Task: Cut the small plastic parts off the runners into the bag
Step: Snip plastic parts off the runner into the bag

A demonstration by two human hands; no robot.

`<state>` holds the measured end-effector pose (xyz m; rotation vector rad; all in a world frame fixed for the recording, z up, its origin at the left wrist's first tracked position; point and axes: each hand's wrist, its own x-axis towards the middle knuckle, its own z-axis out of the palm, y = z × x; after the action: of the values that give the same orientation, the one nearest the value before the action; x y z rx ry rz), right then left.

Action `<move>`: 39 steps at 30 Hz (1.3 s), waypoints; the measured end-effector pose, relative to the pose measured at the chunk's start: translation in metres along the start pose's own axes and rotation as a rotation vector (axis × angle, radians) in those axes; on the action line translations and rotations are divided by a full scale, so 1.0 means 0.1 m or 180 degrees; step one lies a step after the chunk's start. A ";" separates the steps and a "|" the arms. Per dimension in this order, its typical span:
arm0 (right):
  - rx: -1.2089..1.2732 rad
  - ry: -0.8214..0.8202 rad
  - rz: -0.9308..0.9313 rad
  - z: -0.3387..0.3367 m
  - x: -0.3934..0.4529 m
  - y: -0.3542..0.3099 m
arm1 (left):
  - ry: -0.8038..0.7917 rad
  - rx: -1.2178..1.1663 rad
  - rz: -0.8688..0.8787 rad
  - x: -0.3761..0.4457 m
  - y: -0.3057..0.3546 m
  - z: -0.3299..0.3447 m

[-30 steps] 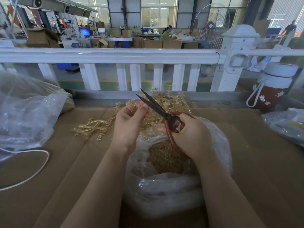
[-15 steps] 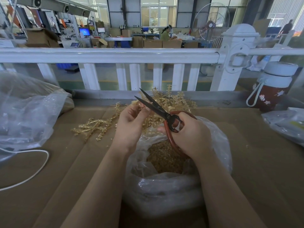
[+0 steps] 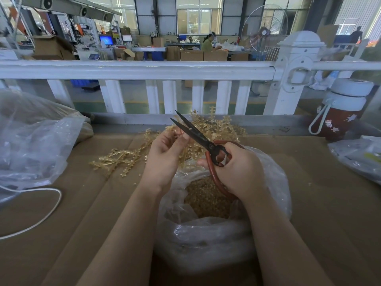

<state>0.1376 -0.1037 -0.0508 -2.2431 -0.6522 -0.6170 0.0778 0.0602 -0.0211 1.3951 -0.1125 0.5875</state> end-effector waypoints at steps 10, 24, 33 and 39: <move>0.0434 -0.0170 0.0165 -0.02 0.00 -0.04 | -0.0103 -0.0058 0.0008 0.00 0.02 0.00; 0.0546 -0.0443 0.0275 -0.04 0.01 -0.07 | -0.0156 -0.0281 -0.0015 0.00 0.01 -0.01; 0.0584 -0.0268 0.0145 -0.01 0.00 -0.05 | -0.0131 -0.0285 -0.0083 0.00 0.02 -0.01; 0.0485 -0.0211 0.0135 0.00 0.00 -0.05 | -0.0097 -0.0376 -0.0147 -0.02 0.05 0.00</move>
<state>0.1344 -0.1010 -0.0483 -2.1369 -0.6603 -0.4580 0.0741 0.0595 -0.0172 1.2891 -0.1369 0.5134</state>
